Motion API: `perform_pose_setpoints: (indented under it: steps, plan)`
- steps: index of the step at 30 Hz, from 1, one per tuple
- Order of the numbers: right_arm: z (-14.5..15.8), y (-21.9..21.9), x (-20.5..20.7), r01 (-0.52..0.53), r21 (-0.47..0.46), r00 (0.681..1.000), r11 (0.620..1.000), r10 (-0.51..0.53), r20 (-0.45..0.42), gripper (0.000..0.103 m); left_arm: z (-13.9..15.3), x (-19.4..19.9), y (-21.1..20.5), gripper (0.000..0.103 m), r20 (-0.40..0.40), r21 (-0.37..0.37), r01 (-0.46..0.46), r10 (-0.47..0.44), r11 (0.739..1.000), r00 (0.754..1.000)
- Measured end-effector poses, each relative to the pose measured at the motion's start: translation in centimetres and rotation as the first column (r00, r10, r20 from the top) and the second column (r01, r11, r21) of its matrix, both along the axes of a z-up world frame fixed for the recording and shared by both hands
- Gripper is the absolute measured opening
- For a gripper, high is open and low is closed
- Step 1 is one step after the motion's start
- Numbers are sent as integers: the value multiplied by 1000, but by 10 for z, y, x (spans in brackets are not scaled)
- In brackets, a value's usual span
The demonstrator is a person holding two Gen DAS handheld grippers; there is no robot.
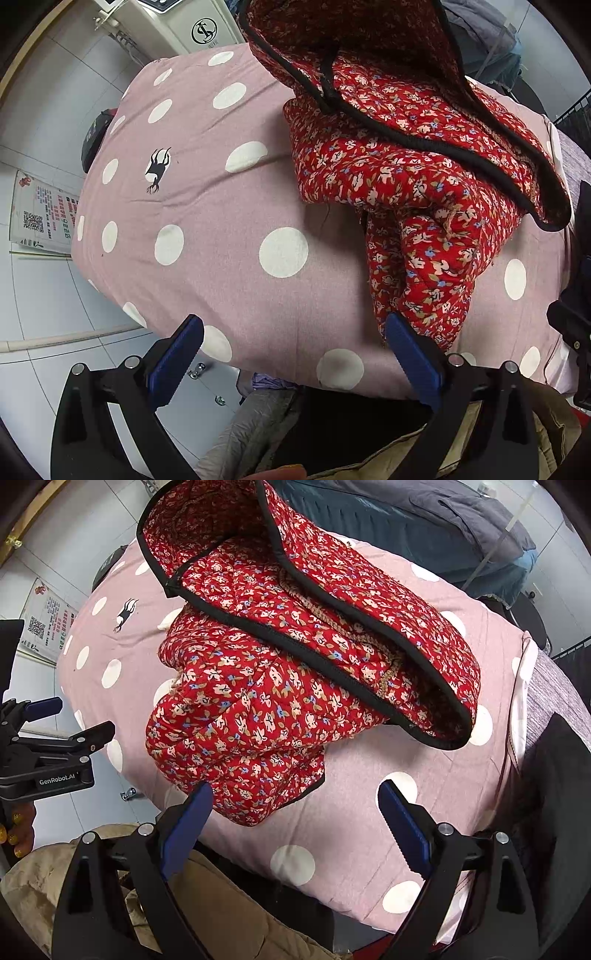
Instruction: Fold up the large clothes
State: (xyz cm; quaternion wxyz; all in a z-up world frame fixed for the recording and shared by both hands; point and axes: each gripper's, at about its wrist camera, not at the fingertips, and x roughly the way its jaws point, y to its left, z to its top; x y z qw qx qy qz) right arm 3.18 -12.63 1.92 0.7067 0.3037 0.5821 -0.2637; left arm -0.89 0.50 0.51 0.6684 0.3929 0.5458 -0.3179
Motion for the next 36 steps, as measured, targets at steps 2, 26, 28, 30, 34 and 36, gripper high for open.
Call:
perform_pose_setpoints:
  steps: [2, 26, 28, 30, 34, 36]
  plan:
    - [-1, 0, 0, 0, 4, 1000, 1000, 0, -1, 90, -1, 0, 0, 97, -1, 4, 4, -4, 1000, 1000]
    - [-2, 1, 1, -5, 9, 1000, 1000, 5, -3, 90, -3, -3, 1, 97, -1, 11, 10, -10, 1000, 1000]
    - [-3, 1, 2, -6, 11, 1000, 1000, 6, -5, 90, -3, -3, 1, 97, -1, 11, 10, -10, 1000, 1000]
    - [-4, 1, 1, -6, 13, 1000, 1000, 7, -5, 90, -4, -3, 1, 97, -2, 13, 12, -12, 1000, 1000]
    - [-4, 2, 2, -7, 13, 1000, 1000, 7, -8, 90, -5, -3, 2, 97, -4, 17, 13, -13, 1000, 1000]
    - [-4, 1, 2, -7, 14, 1000, 1000, 8, -8, 90, -5, -3, 2, 97, -4, 16, 13, -13, 1000, 1000]
